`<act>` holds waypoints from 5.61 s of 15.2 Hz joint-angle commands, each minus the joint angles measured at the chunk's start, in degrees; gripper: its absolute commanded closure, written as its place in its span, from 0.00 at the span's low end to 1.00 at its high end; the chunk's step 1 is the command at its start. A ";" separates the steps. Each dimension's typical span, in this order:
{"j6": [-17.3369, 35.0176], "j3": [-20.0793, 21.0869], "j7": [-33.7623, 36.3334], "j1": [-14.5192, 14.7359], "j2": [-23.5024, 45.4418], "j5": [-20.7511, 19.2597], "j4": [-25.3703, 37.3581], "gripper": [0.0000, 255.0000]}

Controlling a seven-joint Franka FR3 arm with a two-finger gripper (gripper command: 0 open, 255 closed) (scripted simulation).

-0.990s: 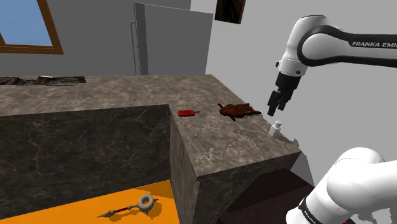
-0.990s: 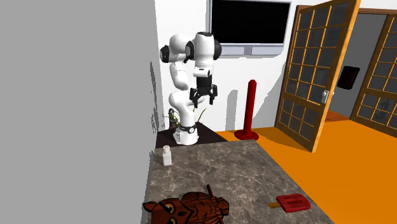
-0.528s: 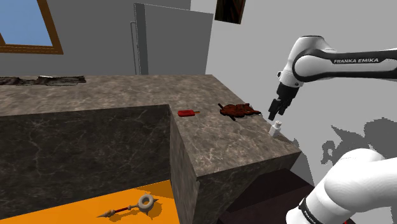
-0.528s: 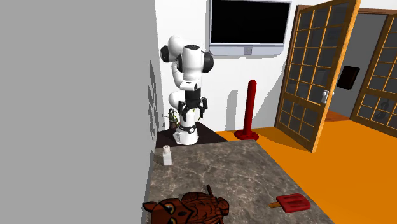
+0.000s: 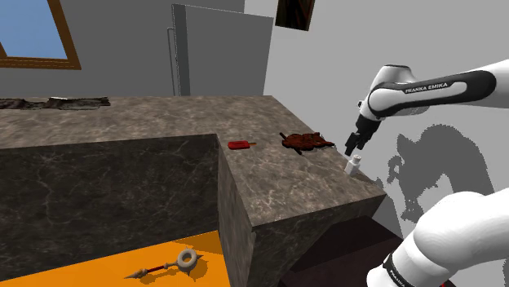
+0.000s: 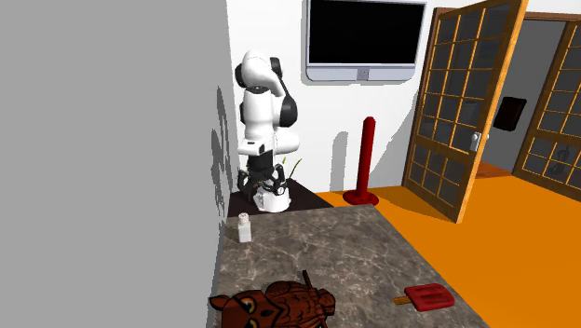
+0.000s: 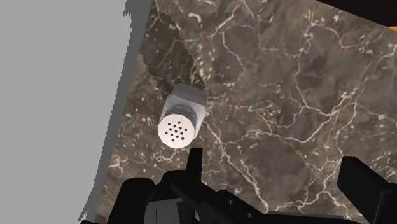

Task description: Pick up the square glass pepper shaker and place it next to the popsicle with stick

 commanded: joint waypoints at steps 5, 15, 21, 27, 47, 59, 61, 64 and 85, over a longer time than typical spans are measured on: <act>11.31 -7.55 -6.76 -0.55 10.01 0.55 1.76 0.00; 18.81 -9.65 -8.64 0.65 15.74 2.57 -0.16 0.00; 18.80 -9.64 -8.63 0.65 15.73 2.57 -0.15 0.00; 18.80 -9.65 -8.64 0.65 15.73 2.57 -0.15 1.00; 4.25 -6.32 -6.42 -0.62 7.32 0.57 6.34 1.00; -5.77 -4.31 -5.98 -0.63 4.04 0.84 13.15 1.00; -7.38 -4.02 -5.97 -0.59 3.72 0.95 14.44 1.00; -8.28 -2.81 -4.58 0.00 3.71 1.40 15.18 1.00; -7.28 14.94 20.73 12.13 20.12 9.11 28.40 1.00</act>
